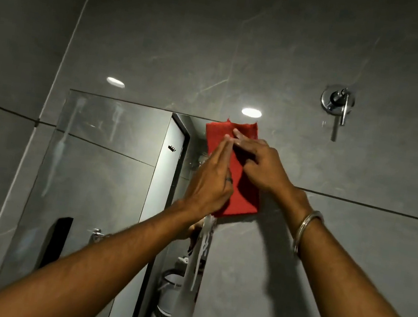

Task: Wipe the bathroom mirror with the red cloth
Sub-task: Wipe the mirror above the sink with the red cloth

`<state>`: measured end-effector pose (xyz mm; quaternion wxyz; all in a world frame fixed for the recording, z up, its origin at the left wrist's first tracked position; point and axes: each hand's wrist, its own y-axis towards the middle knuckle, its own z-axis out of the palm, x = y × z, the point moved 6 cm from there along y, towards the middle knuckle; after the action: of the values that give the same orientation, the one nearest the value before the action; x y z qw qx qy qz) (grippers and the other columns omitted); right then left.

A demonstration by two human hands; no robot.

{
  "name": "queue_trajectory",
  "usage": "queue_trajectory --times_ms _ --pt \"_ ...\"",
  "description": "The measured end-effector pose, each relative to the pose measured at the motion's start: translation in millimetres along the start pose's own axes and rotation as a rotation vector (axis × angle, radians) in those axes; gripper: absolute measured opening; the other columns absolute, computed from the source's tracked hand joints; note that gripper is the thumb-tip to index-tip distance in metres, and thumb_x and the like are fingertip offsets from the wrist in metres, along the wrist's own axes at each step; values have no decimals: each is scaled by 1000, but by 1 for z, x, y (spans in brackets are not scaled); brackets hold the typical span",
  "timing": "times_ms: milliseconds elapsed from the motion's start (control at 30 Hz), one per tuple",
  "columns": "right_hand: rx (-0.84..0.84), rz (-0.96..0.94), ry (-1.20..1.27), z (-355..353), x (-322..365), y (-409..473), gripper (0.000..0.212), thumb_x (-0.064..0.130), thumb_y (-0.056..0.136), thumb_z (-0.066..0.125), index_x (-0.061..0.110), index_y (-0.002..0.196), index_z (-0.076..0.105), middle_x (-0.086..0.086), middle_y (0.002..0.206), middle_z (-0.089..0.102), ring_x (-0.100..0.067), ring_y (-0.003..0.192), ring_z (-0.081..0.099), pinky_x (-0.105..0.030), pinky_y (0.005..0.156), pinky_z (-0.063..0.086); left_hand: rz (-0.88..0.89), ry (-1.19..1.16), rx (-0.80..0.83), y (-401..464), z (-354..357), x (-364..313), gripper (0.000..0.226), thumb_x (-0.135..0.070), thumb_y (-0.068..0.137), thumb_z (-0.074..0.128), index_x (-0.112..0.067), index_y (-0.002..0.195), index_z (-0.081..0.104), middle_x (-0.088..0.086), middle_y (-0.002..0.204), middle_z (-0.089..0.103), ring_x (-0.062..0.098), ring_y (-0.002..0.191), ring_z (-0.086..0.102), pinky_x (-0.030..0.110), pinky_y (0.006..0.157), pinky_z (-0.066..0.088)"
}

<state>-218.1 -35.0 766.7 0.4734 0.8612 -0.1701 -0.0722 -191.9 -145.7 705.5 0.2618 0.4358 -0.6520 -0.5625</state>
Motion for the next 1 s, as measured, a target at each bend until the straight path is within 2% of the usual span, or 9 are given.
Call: queue_trajectory --times_ms 67,133,167,233,333,400,667,900,1000 --pt "-37 23 156 -10 -7 -4 60 -14 84 50 11 136 67 -9 145 63 -22 137 57 -36 121 40 -95 80 -42 11 15 -1 70 -26 107 40 -15 164 1 4 173 0 24 160 9 43 130 18" --pt "-260 -36 54 -25 -16 -12 47 -7 85 53 6 127 72 -15 129 73 -28 123 66 -48 110 52 -138 241 -71 16 27 -2 74 -41 108 34 -14 162 -9 6 172 -13 22 158 -12 41 130 -2" --pt "-365 -75 -97 -30 -22 -18 43 0 87 54 4 126 71 -16 127 73 -32 123 65 -51 108 51 -138 328 -79 17 31 -1 77 -45 107 31 -12 161 -13 8 171 -18 21 155 -21 40 128 -11" --pt "-432 -80 -340 -28 -37 -28 47 18 94 49 9 139 62 -13 146 61 -33 144 48 -51 121 36 -139 425 -82 19 33 7 79 -49 106 27 -11 160 -16 10 170 -23 22 154 -28 40 126 -20" --pt "-294 -40 -563 -3 -60 -32 63 42 104 32 21 163 25 -5 174 15 -23 162 2 -46 132 4 -99 499 -100 18 27 16 76 -52 103 20 -13 161 -11 9 171 -18 24 158 -19 41 127 -18" --pt "-289 -54 -652 5 -70 -28 68 48 104 29 25 166 11 -4 175 0 -22 162 -8 -48 132 -1 -77 529 -129 24 25 16 76 -52 103 22 -14 162 -8 9 171 -15 25 159 -16 42 127 -16" --pt "-368 -58 -698 10 -80 -25 68 51 105 25 26 166 9 -3 176 0 -23 162 -6 -53 131 7 -114 600 -160 72 18 9 68 -45 109 21 -17 163 -7 11 171 -16 30 159 -16 54 128 -4" --pt "-413 20 -677 37 -84 -59 74 51 105 29 20 166 2 -6 175 -4 -26 162 -7 -54 130 7 -44 506 -143 -87 57 24 65 -48 107 17 -18 163 2 8 173 -9 29 160 -9 55 128 0" --pt "-412 38 -682 46 -86 -70 75 52 104 28 19 166 1 -6 175 -6 -26 162 -7 -54 130 8 -57 543 -120 -98 61 33 65 -49 107 17 -19 163 5 7 173 -4 29 160 -5 55 128 2"
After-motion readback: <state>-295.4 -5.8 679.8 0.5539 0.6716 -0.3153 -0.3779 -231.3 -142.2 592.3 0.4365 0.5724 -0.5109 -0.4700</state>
